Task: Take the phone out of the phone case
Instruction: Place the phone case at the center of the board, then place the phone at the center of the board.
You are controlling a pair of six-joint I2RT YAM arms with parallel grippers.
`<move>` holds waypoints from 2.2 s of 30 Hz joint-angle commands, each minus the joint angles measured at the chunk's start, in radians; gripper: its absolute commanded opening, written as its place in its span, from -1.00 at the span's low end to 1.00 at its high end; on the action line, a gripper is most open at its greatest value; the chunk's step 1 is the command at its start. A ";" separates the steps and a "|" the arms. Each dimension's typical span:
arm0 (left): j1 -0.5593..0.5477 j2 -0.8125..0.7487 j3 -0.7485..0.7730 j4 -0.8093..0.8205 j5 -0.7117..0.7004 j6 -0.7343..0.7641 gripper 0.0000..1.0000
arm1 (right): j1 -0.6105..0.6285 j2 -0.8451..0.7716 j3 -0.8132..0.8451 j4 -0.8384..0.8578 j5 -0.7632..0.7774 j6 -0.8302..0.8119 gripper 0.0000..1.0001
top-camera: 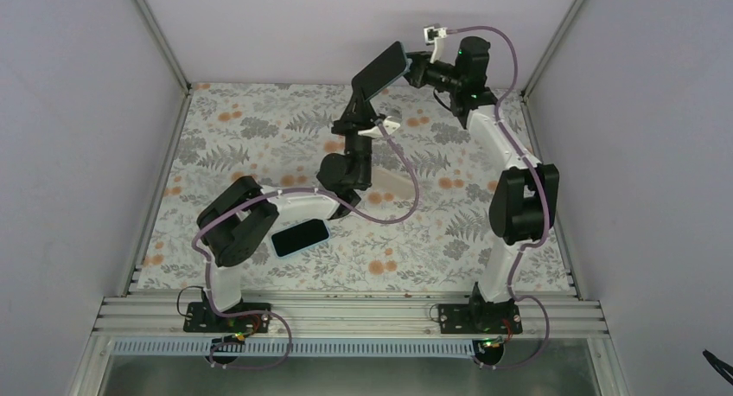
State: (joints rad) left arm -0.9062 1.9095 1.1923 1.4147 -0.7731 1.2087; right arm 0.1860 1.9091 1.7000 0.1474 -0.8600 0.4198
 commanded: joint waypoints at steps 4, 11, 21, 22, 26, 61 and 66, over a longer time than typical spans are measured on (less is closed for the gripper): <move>0.060 -0.057 -0.137 0.125 0.044 0.079 -0.95 | -0.103 -0.064 -0.041 -0.097 0.025 -0.124 -0.30; 0.188 -0.149 -0.272 0.068 0.063 0.108 -0.95 | -0.116 -0.002 0.138 -0.586 0.225 -0.572 0.54; 0.426 -0.083 -0.473 0.093 0.092 0.323 -0.95 | -0.131 -0.268 -0.235 -0.665 0.397 -0.834 0.79; 0.445 -0.068 -0.499 0.125 0.099 0.350 -0.95 | -0.133 -0.297 -0.260 -0.671 0.400 -0.840 0.84; 0.499 -0.038 -0.618 0.221 0.129 0.410 -0.95 | -0.140 -0.374 -0.355 -0.709 0.408 -0.890 0.95; 0.466 -0.276 -0.807 -0.885 0.383 0.184 1.00 | -0.158 -0.619 -0.550 -0.764 0.370 -0.923 0.99; 0.455 -0.336 -0.566 -1.491 0.467 0.049 1.00 | -0.158 -0.625 -0.536 -0.788 0.373 -0.943 1.00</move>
State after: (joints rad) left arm -0.4393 1.5986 0.4732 0.5407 -0.4133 1.4036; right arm 0.0368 1.3121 1.1603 -0.6193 -0.4629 -0.4915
